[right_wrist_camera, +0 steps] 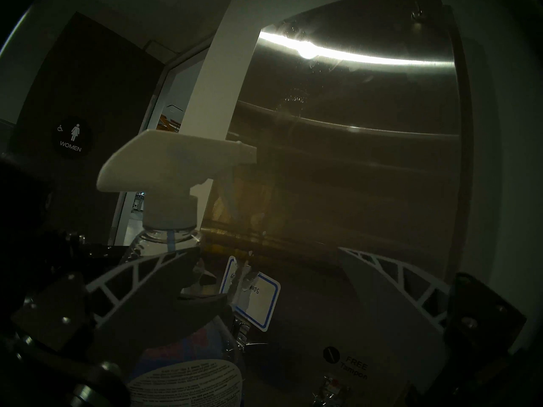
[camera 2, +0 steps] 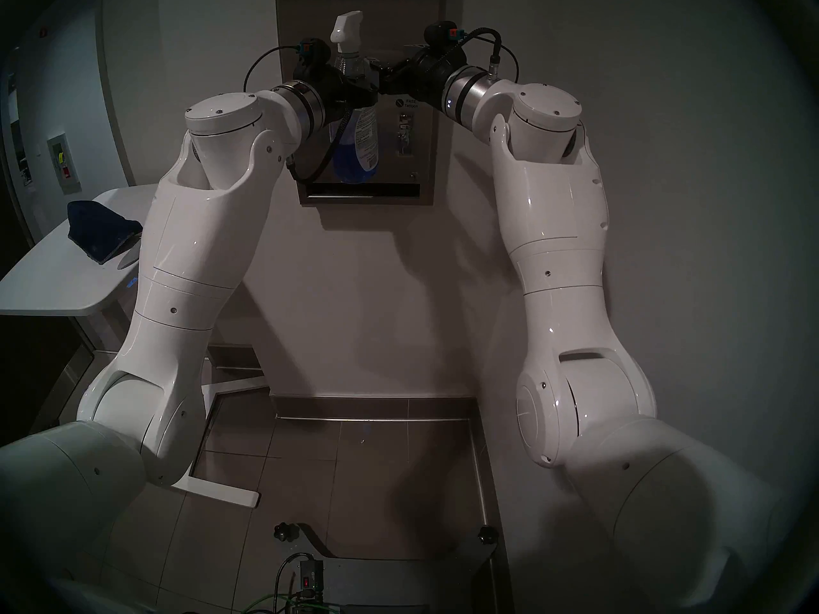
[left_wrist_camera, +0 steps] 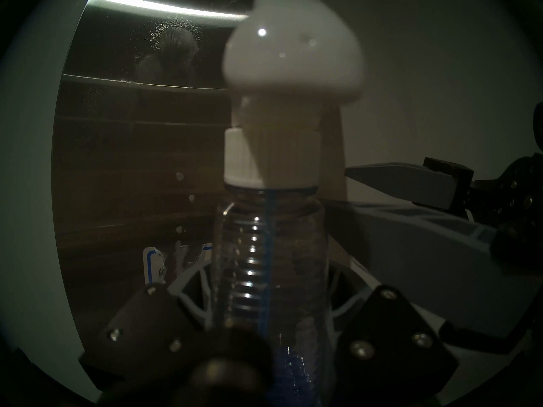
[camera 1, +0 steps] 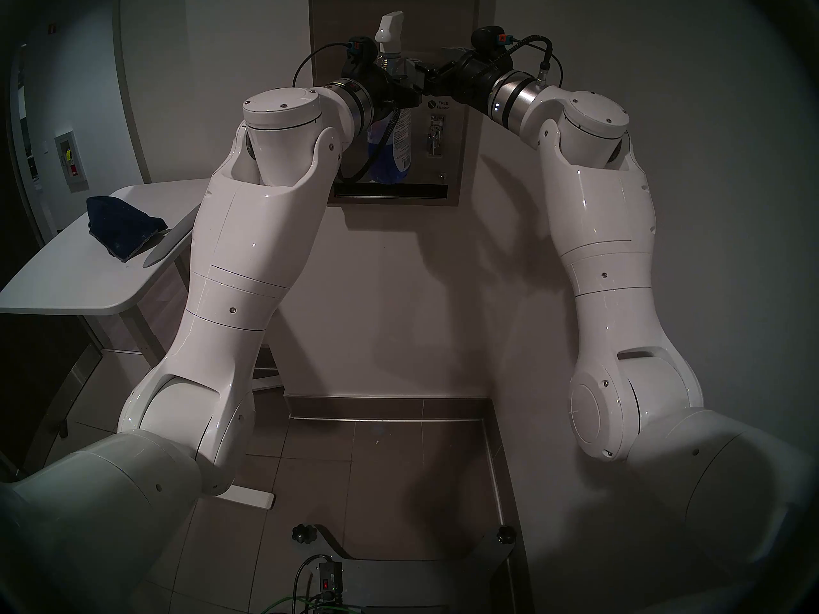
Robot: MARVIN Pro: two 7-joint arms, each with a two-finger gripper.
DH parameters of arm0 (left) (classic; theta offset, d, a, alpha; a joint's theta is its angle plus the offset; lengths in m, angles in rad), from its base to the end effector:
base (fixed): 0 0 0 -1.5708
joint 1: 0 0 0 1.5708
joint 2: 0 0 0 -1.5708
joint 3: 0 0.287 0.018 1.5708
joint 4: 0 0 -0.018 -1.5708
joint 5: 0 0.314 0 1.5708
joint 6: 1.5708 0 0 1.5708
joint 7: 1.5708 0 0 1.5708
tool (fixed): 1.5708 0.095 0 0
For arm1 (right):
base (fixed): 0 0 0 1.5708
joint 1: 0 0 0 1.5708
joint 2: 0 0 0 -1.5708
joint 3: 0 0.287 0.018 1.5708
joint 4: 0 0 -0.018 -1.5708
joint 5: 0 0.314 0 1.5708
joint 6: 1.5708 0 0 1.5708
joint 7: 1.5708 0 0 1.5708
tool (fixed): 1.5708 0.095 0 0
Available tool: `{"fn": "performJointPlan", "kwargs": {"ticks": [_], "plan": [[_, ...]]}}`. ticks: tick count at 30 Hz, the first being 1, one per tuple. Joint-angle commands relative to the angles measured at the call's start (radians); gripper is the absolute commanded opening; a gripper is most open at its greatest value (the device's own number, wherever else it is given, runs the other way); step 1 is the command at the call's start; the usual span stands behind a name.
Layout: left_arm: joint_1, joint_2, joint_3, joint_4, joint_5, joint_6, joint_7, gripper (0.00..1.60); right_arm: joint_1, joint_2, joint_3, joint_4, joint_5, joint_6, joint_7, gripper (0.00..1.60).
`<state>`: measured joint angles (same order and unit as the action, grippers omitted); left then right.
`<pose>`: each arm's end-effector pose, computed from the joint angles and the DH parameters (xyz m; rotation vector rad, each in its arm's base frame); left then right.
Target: Pick up the cleaner bottle and spray the cleaner onto the surface
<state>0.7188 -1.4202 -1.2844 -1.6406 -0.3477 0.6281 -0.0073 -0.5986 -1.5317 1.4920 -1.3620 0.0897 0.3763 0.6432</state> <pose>0.5178 -0.0845 0.0657 1.8051 -0.4252 2.2542 0.5527 0.0735 0.0831 -1.4618 -0.8107 -2.1694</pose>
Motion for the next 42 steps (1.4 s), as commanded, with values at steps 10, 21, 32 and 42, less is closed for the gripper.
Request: {"fn": "performJointPlan", "kwargs": {"ticks": [10, 21, 32, 42], "plan": [[-0.077, -0.021, -0.019, -0.042, 0.012, -0.023, -0.002, 0.0, 0.156, -0.037, 0.016, 0.046, 0.022, 0.096, 0.028, 1.6], [-0.086, -0.03, -0.022, -0.039, 0.021, -0.027, -0.009, 0.0, 0.227, 0.001, 0.048, 0.096, 0.048, 0.206, 0.112, 1.6], [-0.091, -0.037, -0.027, -0.035, 0.028, -0.031, -0.019, 0.0, 0.295, 0.032, 0.049, 0.154, 0.074, 0.303, 0.219, 1.6], [-0.095, -0.043, -0.03, -0.029, 0.037, -0.036, -0.027, 0.0, 0.353, 0.088, 0.046, 0.194, 0.085, 0.372, 0.332, 1.6]]}}
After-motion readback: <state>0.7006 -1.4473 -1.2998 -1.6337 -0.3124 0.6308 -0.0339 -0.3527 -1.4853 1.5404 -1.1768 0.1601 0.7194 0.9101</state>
